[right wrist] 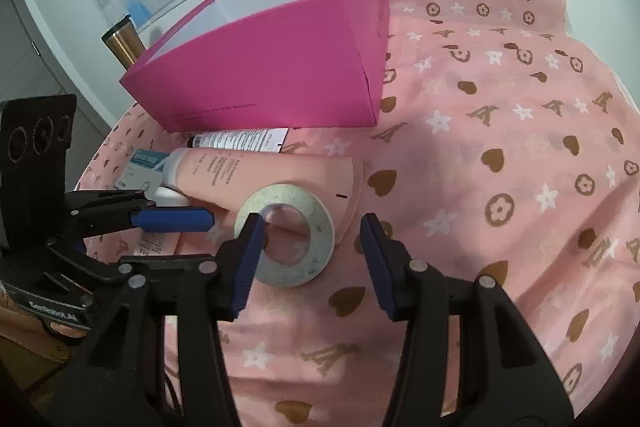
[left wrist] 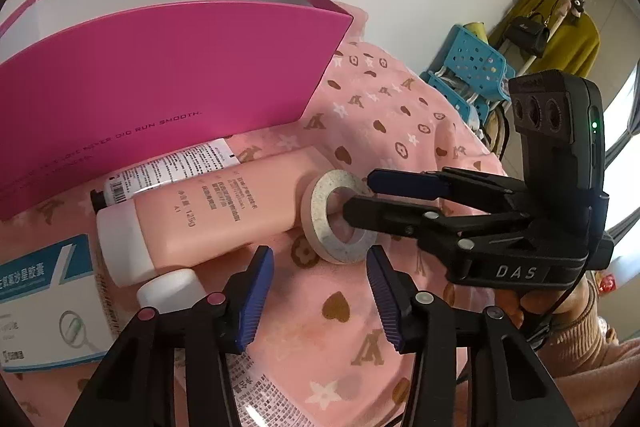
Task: Organize rigid objects
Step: 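Move the left gripper toward the white tape roll to grasp it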
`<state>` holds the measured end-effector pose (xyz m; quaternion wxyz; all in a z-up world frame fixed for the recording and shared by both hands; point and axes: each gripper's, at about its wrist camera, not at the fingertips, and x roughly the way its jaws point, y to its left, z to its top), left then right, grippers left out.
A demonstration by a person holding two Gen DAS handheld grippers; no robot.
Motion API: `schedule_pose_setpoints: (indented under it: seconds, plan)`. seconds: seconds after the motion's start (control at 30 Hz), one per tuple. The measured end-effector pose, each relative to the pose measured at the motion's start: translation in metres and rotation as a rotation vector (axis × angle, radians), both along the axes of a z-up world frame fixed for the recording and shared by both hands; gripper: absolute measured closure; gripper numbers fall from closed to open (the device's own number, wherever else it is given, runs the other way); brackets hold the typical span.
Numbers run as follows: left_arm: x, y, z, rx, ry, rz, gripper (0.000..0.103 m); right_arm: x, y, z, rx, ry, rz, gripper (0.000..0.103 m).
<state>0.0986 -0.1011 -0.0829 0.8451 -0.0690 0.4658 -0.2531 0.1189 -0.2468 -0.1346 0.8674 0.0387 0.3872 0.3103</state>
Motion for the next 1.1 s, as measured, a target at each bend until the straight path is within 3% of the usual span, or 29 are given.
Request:
schedule_pose_setpoints:
  seconds: [0.1, 0.8, 1.1]
  plan:
    - [0.002, 0.001, -0.001, -0.005, 0.004, 0.001, 0.058, 0.001, 0.004, -0.002, -0.014, -0.005, 0.003, 0.051]
    - [0.012, -0.009, -0.003, -0.042, 0.02, -0.027, 0.067, 0.005, -0.003, -0.007, -0.037, 0.002, -0.014, 0.085]
    - [0.009, -0.011, -0.001, -0.061, 0.015, -0.049, 0.069, -0.002, -0.006, 0.002, -0.029, -0.025, -0.017, 0.086]
